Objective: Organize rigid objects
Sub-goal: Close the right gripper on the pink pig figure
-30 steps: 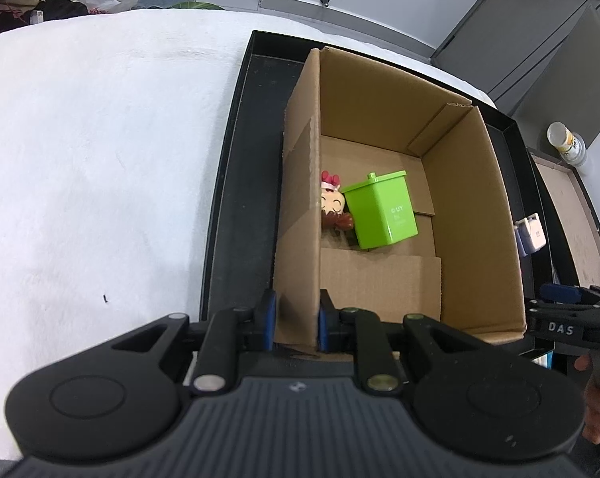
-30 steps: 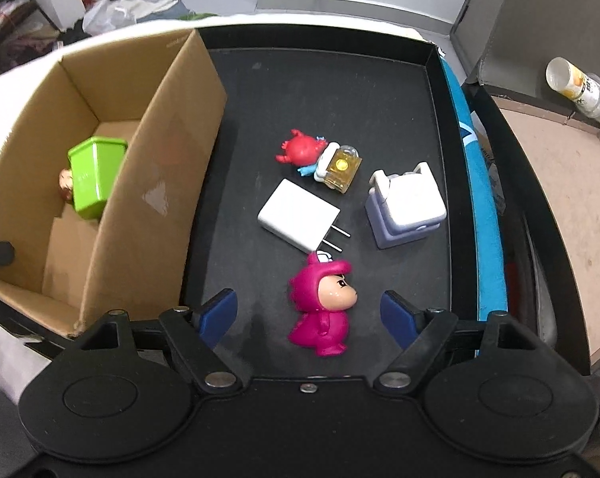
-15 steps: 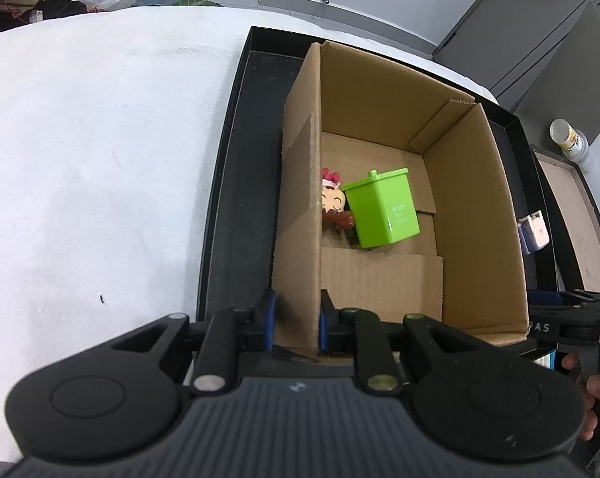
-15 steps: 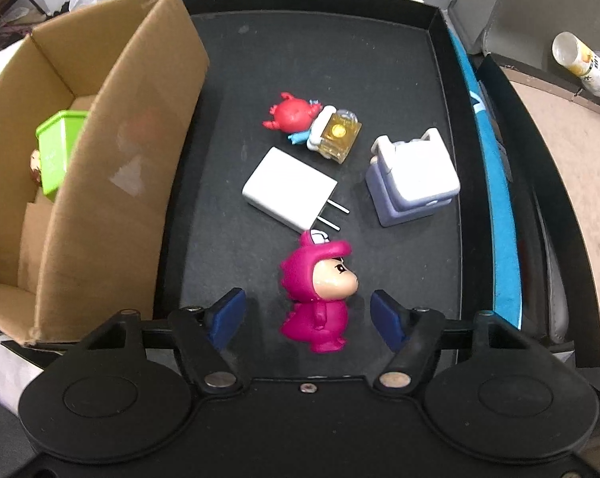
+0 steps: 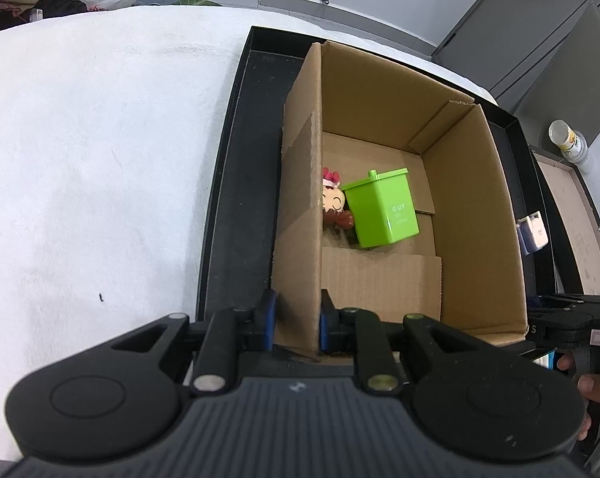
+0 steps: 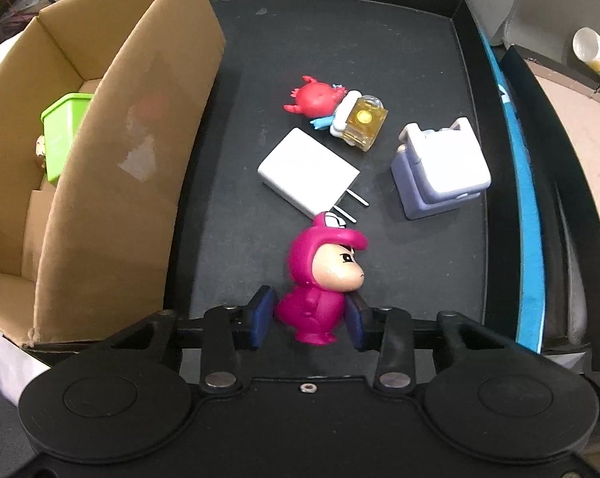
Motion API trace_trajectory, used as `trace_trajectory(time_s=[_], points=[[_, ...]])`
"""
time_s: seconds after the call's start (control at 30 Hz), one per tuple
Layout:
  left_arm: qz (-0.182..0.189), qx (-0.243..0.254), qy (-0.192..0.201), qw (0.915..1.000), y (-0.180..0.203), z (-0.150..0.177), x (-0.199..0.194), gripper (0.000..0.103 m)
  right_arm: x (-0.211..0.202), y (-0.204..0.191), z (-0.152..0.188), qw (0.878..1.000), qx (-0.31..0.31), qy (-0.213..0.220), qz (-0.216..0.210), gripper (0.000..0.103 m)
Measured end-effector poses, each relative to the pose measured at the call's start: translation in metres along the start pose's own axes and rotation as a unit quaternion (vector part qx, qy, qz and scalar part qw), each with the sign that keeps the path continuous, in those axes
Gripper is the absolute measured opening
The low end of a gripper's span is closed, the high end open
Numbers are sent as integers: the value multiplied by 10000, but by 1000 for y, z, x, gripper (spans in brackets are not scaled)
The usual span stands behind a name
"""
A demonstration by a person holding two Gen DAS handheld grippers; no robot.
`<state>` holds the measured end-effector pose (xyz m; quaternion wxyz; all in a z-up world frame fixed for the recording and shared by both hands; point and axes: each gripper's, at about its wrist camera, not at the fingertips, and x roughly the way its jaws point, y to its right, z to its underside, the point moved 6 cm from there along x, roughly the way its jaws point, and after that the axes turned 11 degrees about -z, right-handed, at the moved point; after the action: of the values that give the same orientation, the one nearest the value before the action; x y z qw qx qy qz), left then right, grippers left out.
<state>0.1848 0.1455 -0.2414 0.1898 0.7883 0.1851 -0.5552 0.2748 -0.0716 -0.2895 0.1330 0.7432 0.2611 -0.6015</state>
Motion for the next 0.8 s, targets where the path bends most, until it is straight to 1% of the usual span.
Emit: trace_trajectory(time_s=[0.23, 0.57, 0.8], points=[[1, -14, -9, 10000, 0, 0, 0, 19, -18, 1, -6, 9998, 70, 147, -152, 37], [42, -70, -12, 10000, -3, 1, 0, 19, -40, -10, -11, 9995, -117, 301, -25, 37], [72, -83, -13, 9999, -5, 1, -1, 20, -63, -15, -23, 9983, -151, 570, 15, 37]])
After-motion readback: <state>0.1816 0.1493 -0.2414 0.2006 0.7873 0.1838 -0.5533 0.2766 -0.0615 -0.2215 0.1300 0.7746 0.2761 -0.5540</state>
